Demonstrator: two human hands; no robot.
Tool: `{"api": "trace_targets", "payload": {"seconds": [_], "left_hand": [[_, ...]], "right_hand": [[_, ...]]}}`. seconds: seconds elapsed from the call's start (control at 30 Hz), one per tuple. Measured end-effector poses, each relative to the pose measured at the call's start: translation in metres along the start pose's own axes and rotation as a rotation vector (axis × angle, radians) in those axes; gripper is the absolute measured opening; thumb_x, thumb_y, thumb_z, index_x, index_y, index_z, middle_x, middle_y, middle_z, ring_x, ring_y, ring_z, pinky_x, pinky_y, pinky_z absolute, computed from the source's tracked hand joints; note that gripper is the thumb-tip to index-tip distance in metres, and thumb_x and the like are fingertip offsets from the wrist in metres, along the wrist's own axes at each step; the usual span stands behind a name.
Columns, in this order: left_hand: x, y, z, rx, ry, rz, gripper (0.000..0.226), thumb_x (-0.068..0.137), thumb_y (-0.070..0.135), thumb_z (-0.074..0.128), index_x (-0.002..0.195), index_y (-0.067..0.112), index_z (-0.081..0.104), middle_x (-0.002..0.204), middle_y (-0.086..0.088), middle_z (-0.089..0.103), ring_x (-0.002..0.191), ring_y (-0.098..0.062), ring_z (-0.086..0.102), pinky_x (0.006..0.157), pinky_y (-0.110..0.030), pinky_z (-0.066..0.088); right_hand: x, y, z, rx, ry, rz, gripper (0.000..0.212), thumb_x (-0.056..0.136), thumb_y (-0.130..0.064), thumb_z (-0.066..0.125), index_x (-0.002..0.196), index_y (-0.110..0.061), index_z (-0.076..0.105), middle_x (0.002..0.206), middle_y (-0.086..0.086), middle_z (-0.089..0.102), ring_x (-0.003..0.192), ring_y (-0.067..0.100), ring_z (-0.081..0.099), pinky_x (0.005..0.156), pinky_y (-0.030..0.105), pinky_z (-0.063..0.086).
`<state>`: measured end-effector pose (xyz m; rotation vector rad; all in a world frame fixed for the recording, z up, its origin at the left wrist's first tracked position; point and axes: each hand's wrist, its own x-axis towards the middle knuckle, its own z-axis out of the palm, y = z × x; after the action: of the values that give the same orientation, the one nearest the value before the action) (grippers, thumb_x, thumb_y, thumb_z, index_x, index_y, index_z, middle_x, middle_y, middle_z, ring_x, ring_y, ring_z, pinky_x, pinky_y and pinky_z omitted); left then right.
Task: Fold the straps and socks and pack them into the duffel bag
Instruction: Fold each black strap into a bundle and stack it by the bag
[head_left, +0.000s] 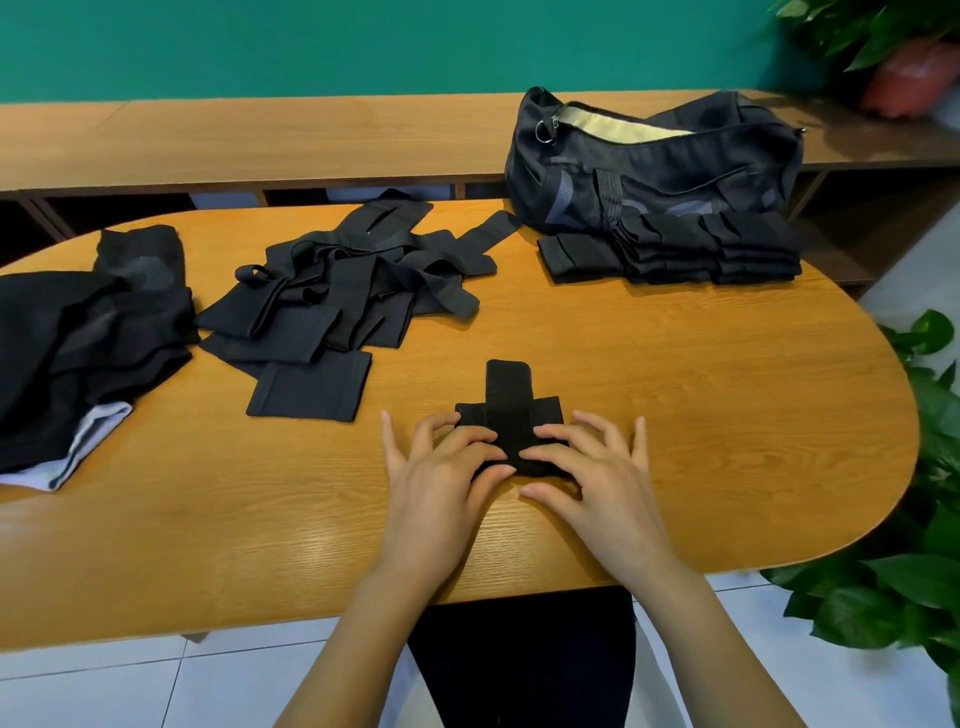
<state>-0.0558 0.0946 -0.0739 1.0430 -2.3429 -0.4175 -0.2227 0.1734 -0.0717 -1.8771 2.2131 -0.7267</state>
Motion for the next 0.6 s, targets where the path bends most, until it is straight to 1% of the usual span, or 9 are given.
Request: {"api": "trace_targets", "payload": {"seconds": [0.07, 0.13, 0.23, 0.3, 0.4, 0.47, 0.6], "left_hand": [[0.0007, 0.0011, 0.0011, -0.022, 0.02, -0.017, 0.031, 0.09, 0.048, 0.048, 0.093, 0.031, 0.074, 0.107, 0.018, 0.066, 0.122, -0.013, 0.044, 0.114, -0.062, 0.0], [0.0003, 0.0011, 0.0009, -0.042, 0.037, -0.038, 0.029, 0.089, 0.046, 0.05, 0.089, 0.031, 0.074, 0.104, 0.018, 0.067, 0.12, -0.013, 0.046, 0.113, -0.064, 0.003], [-0.0019, -0.0005, 0.0009, -0.05, 0.016, -0.042, 0.033, 0.084, 0.056, 0.052, 0.092, 0.033, 0.074, 0.105, 0.021, 0.066, 0.122, -0.01, 0.044, 0.114, -0.062, 0.002], [-0.0037, -0.0015, 0.0019, -0.039, -0.006, -0.024, 0.038, 0.079, 0.061, 0.056, 0.099, 0.033, 0.074, 0.108, 0.021, 0.065, 0.123, -0.008, 0.042, 0.114, -0.062, 0.0], [-0.0049, -0.0003, 0.0029, -0.03, -0.012, -0.02, 0.035, 0.079, 0.056, 0.059, 0.1, 0.032, 0.074, 0.107, 0.021, 0.064, 0.122, -0.01, 0.043, 0.114, -0.063, 0.001], [-0.0044, 0.0015, 0.0022, -0.031, -0.002, -0.035, 0.032, 0.083, 0.054, 0.057, 0.099, 0.032, 0.074, 0.106, 0.022, 0.063, 0.121, -0.009, 0.043, 0.115, -0.061, 0.001], [-0.0029, 0.002, 0.0015, -0.045, -0.006, -0.057, 0.033, 0.086, 0.054, 0.051, 0.096, 0.031, 0.073, 0.103, 0.022, 0.062, 0.118, -0.006, 0.041, 0.115, -0.062, 0.002]], "right_hand": [[0.0009, -0.0013, 0.0014, 0.01, 0.035, 0.011, 0.03, 0.083, -0.054, 0.059, 0.109, -0.042, 0.069, 0.126, -0.021, 0.058, 0.136, 0.013, 0.033, 0.115, 0.062, -0.004], [0.0012, -0.0025, 0.0033, 0.016, 0.061, 0.022, 0.028, 0.085, -0.054, 0.055, 0.104, -0.041, 0.07, 0.121, -0.021, 0.059, 0.134, 0.013, 0.036, 0.115, 0.063, -0.001], [0.001, -0.0036, 0.0063, 0.021, 0.092, 0.026, 0.042, 0.088, -0.058, 0.035, 0.099, -0.038, 0.07, 0.118, -0.021, 0.06, 0.132, 0.012, 0.038, 0.115, 0.063, 0.003], [0.0018, -0.0039, 0.0078, 0.014, 0.096, 0.028, 0.046, 0.088, -0.057, 0.03, 0.097, -0.036, 0.07, 0.118, -0.02, 0.06, 0.131, 0.013, 0.038, 0.115, 0.063, 0.006], [0.003, -0.0045, 0.0088, 0.039, 0.078, 0.036, 0.048, 0.088, -0.057, 0.028, 0.096, -0.035, 0.069, 0.118, -0.021, 0.059, 0.131, 0.01, 0.037, 0.116, 0.062, 0.007], [0.0027, -0.0041, 0.0088, 0.075, 0.076, 0.044, 0.047, 0.088, -0.059, 0.029, 0.097, -0.037, 0.069, 0.119, -0.023, 0.058, 0.132, 0.008, 0.035, 0.116, 0.061, 0.006], [-0.0009, -0.0003, 0.0065, 0.121, 0.097, 0.04, 0.047, 0.083, -0.067, 0.039, 0.104, -0.038, 0.07, 0.123, -0.026, 0.056, 0.133, 0.005, 0.031, 0.117, 0.055, 0.0]]}}
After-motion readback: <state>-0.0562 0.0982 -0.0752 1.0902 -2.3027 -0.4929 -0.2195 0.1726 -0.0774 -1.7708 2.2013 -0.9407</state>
